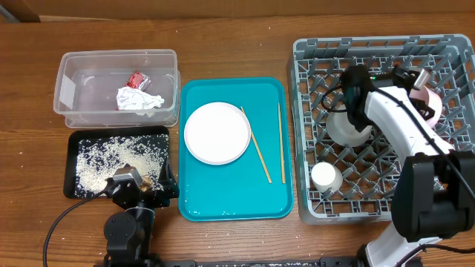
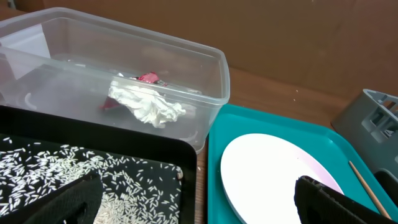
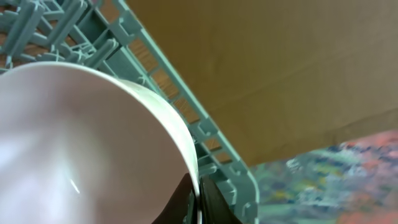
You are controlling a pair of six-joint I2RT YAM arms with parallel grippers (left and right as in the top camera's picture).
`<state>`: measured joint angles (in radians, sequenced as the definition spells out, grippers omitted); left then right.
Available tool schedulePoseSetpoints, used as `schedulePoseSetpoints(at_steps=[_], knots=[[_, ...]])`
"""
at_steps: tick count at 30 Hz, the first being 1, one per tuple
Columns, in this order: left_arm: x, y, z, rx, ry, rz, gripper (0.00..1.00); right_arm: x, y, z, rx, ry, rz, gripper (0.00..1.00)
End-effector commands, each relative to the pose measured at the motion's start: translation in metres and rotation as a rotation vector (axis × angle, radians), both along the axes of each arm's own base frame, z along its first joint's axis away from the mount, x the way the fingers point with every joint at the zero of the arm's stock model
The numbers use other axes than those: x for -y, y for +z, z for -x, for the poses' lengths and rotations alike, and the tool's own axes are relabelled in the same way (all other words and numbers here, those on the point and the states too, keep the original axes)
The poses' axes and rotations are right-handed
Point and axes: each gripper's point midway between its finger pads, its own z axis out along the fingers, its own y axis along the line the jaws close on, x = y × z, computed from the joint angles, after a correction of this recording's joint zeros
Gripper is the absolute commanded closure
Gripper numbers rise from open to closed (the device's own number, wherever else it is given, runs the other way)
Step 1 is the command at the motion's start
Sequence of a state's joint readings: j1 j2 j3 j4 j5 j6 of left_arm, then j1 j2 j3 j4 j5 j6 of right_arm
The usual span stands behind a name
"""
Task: Sort waste into correct bins and load items into the dishwasher
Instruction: 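Carry the pink bowl to the rack's back right and set it down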
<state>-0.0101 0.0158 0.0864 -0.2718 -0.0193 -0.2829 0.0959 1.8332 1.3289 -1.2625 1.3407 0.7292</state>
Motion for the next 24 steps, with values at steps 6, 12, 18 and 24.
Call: schedulePoseSetpoints(at_steps=[6,12,18,24], knots=[[-0.003,0.001,0.000,0.011,0.018,0.008,0.00,0.019,0.007,0.007,-0.051,-0.032,0.074,0.96],[-0.003,0.001,0.000,0.011,0.018,0.008,0.00,0.035,0.001,0.017,-0.103,-0.079,0.048,0.96],[-0.003,0.001,0.000,0.011,0.018,0.008,0.00,0.029,-0.009,0.019,-0.134,-0.057,0.049,0.96],[-0.003,0.001,0.000,0.011,0.018,0.008,0.00,-0.003,-0.021,0.013,-0.171,0.047,0.060,0.96]])
